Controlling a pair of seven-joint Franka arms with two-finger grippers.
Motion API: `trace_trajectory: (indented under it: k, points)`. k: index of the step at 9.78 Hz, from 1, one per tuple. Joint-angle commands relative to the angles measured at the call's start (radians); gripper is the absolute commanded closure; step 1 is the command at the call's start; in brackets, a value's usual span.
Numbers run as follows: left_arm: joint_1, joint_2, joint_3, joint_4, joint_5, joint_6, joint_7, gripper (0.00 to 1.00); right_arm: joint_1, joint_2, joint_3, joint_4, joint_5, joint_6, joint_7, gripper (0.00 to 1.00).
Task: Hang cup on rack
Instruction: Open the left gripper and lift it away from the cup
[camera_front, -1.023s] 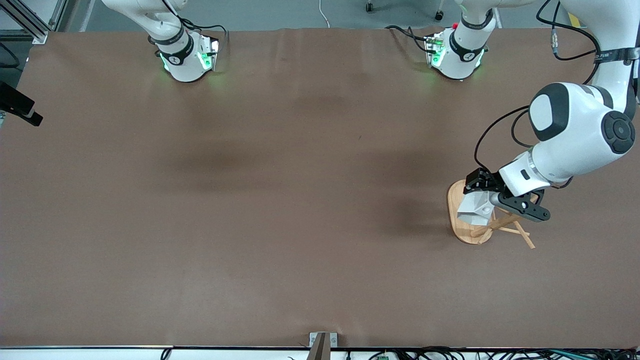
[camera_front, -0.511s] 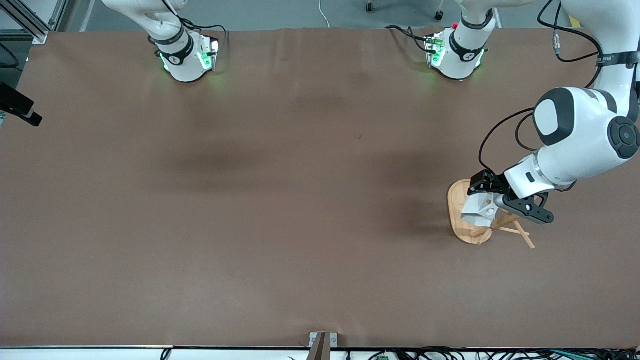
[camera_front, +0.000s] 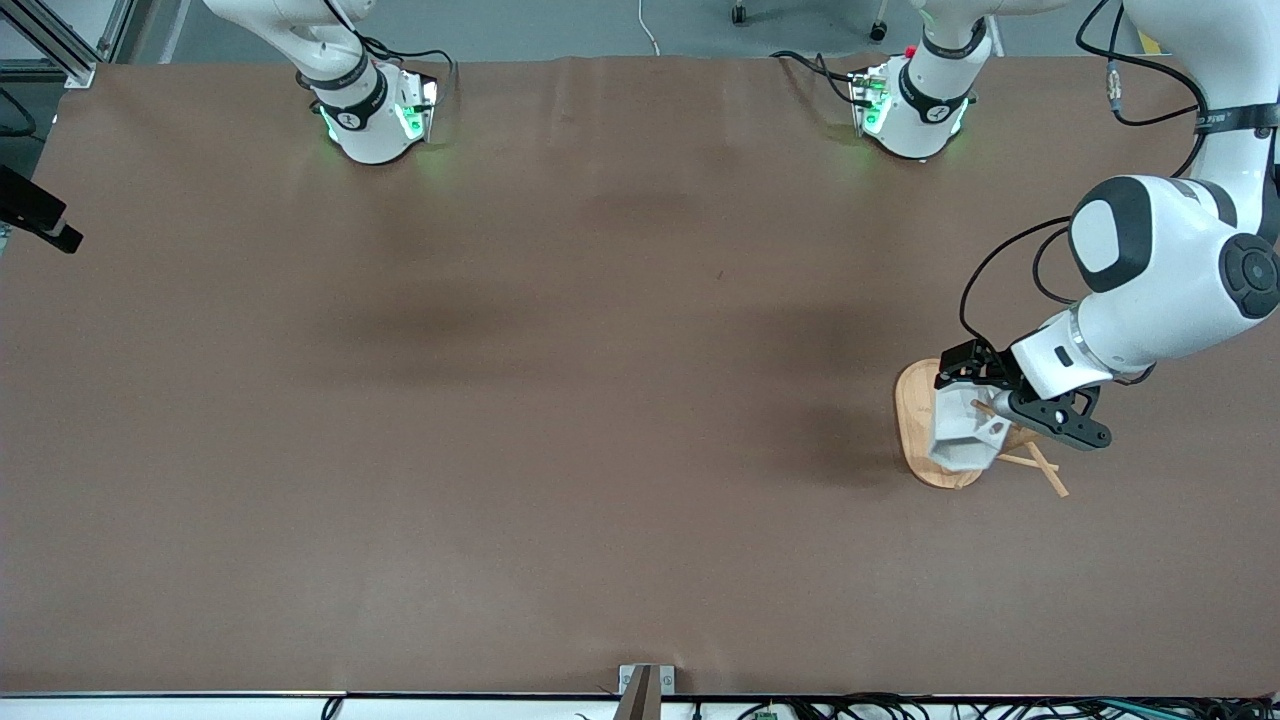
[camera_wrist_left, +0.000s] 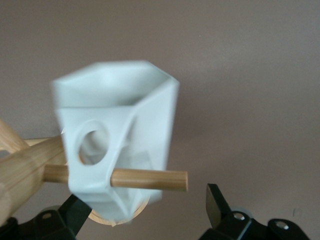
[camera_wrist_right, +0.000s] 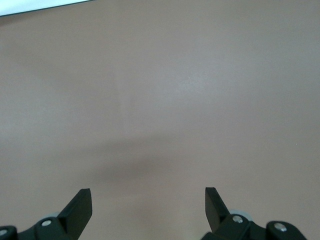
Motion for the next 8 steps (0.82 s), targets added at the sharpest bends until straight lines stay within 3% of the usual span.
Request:
trace_trajectory:
  k: [1,4,6,8]
  points:
    - [-0.002,-0.027,0.026,-0.018,-0.014,-0.034,0.004,0.00,-0.006,0.001,0.002,0.006,-0.011,-0.007,-0.012,0.00]
    - [-0.025,-0.168,0.017,-0.012,0.042,-0.199,-0.269,0.00,-0.006,0.001,0.002,0.006,-0.011,-0.010,-0.012,0.00]
    - [-0.017,-0.268,-0.036,-0.011,0.163,-0.279,-0.351,0.00,-0.007,0.002,0.002,0.004,-0.011,-0.002,-0.011,0.00]
    - [-0.017,-0.320,-0.038,0.029,0.198,-0.411,-0.407,0.00,-0.004,0.002,0.000,0.000,-0.012,0.010,0.005,0.00]
